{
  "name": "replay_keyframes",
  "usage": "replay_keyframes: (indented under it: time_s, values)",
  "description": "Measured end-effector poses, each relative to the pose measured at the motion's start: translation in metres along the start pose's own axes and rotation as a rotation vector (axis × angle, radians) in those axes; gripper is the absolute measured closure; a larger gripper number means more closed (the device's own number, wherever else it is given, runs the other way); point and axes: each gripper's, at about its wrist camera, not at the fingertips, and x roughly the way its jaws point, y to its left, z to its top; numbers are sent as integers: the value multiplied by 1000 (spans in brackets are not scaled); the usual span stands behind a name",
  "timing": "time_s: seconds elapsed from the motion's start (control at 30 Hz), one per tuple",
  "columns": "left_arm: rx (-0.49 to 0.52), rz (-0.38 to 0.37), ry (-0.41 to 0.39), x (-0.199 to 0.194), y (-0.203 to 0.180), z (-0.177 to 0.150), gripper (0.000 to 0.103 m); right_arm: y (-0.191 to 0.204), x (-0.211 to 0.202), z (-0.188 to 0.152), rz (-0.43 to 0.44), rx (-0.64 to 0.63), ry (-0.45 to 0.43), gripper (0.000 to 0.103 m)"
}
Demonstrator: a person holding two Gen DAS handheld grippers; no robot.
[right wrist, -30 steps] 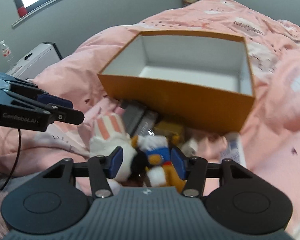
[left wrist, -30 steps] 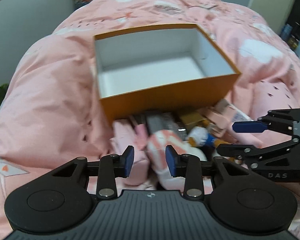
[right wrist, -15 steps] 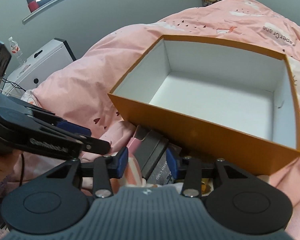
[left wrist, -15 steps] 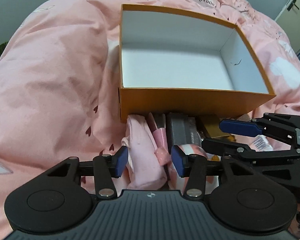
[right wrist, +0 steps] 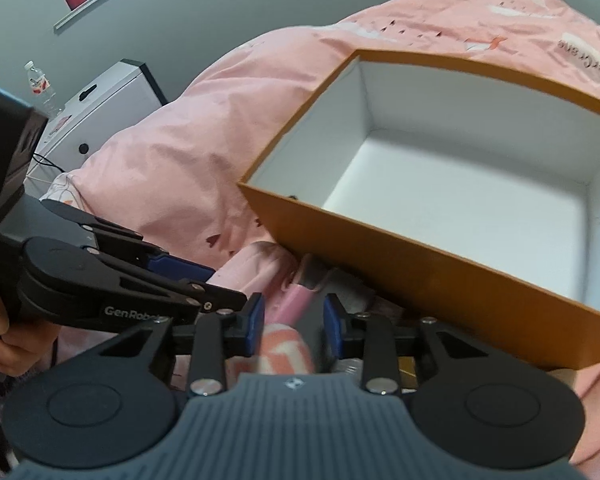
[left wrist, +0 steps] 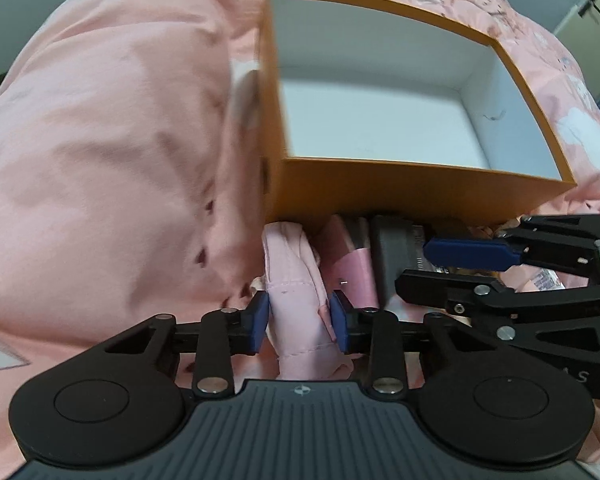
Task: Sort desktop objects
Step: 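Grasp the pink fabric pouch with the left tool while the right tool grasps the pink card wallet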
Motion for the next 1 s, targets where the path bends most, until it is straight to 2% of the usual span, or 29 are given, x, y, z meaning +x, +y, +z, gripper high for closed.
replay_keyframes:
  time_s: [0.1,0.23,0.4,0.63,0.7,0.87,1.0]
  values:
    - [-51,-4,-6,-6,17,-3,69,11,12,6,8,-3,21,74]
    - [-79,3,-22,-9,29,-1,74,19,32,12,-43,21,83,74]
    - [-92,-54,-28,-7,34,3,74,19,42,10,-97,78,146,79]
    - [-114,-88,-24,-3,40,6,74,22,60,20,-149,145,218,79]
    - [-129,-94,-22,-2,43,6,74,24,71,21,-160,151,238,74]
    - [-145,-96,-19,1,46,7,74,28,82,20,-187,145,234,72]
    - [-153,-78,-23,7,45,8,72,26,76,15,-173,143,207,76]
